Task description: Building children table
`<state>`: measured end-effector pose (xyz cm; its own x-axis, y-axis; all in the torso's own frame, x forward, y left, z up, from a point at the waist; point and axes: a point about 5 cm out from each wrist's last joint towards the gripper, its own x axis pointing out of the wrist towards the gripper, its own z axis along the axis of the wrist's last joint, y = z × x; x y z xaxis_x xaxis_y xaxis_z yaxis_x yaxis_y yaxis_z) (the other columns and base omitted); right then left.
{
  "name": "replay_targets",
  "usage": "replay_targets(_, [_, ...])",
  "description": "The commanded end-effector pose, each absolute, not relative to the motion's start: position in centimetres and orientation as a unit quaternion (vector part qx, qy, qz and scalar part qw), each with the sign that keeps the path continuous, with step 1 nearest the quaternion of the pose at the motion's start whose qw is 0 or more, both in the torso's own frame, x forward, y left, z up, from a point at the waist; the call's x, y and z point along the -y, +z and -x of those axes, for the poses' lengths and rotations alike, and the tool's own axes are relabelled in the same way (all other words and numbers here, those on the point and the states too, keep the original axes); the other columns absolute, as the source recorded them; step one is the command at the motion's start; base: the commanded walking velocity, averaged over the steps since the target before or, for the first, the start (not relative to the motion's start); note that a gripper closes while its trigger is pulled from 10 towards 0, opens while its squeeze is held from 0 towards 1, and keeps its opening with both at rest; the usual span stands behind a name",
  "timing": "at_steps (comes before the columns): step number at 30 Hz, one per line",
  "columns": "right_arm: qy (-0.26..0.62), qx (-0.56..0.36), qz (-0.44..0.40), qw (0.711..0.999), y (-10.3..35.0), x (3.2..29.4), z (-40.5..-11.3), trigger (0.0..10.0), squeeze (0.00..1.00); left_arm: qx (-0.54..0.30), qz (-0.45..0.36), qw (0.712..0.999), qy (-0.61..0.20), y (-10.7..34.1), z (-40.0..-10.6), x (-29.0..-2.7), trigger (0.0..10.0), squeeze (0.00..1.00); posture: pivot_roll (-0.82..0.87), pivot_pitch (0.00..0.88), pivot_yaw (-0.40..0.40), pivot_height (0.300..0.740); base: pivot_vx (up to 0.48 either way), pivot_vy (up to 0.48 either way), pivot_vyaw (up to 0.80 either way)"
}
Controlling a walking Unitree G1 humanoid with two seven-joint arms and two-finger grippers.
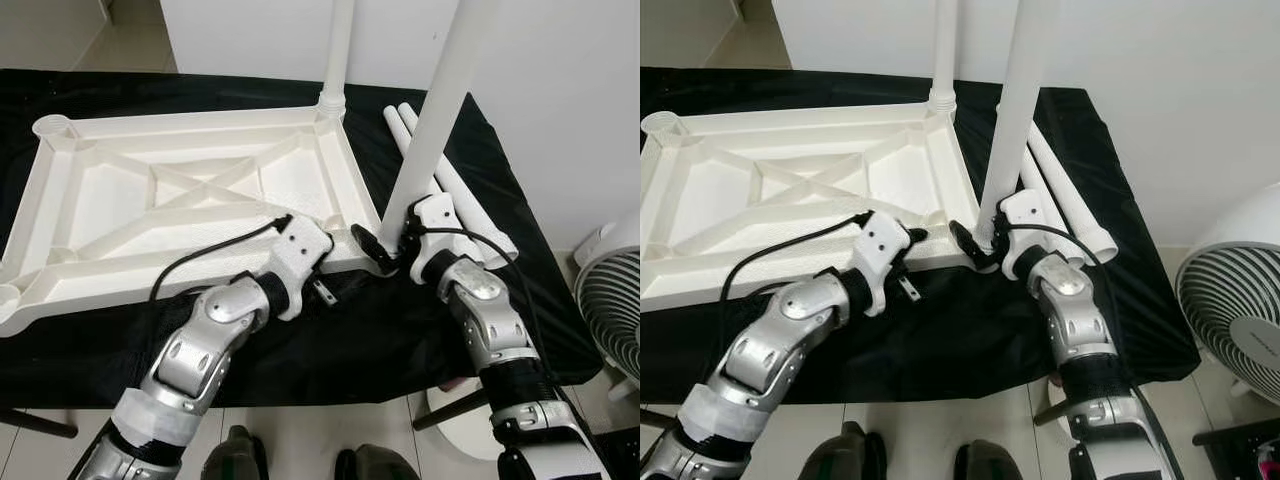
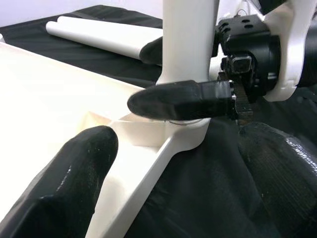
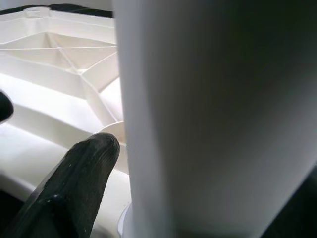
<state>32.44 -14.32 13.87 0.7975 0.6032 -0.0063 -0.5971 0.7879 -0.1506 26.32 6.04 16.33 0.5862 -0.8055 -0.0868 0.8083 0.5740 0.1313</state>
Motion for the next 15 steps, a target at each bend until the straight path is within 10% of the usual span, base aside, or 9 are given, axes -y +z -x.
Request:
replay_targets(1, [0.33,0.017,0.073,0.941,13.57,14.05,-32.48,10.0,0.0,-0.007,-0.081,0.881,-0.465,16.44,-26.01,-6.01,10.0,0.0,0.0,0.025,-0.018,0.74,0.0,0.0,0.0])
replay_targets(3, [0.335,0.015,0.073,0.939,13.46,14.08,-32.5,9.8,0.0,-0.007,-0.083,0.881,-0.467,16.41,-25.96,-6.07,10.0,0.0,0.0,0.026,-0.02,0.74,0.0,0.0,0.0])
replay_targets(4, [0.345,0.015,0.066,0.936,13.36,14.27,-32.42,0.0,0.0,-0.009,-0.086,0.879,-0.47,16.31,-25.76,-6.01,10.0,0.0,0.0,0.029,-0.021,0.74,0.0,0.0,0.0])
replay_targets(15, [0.354,0.022,0.046,0.934,13.08,14.55,-32.2,0.0,0.0,-0.014,-0.077,0.875,-0.478,16.09,-25.42,-5.57,10.0,0.0,-0.01,0.028,-0.012,0.74,0.0,0.0,0.0])
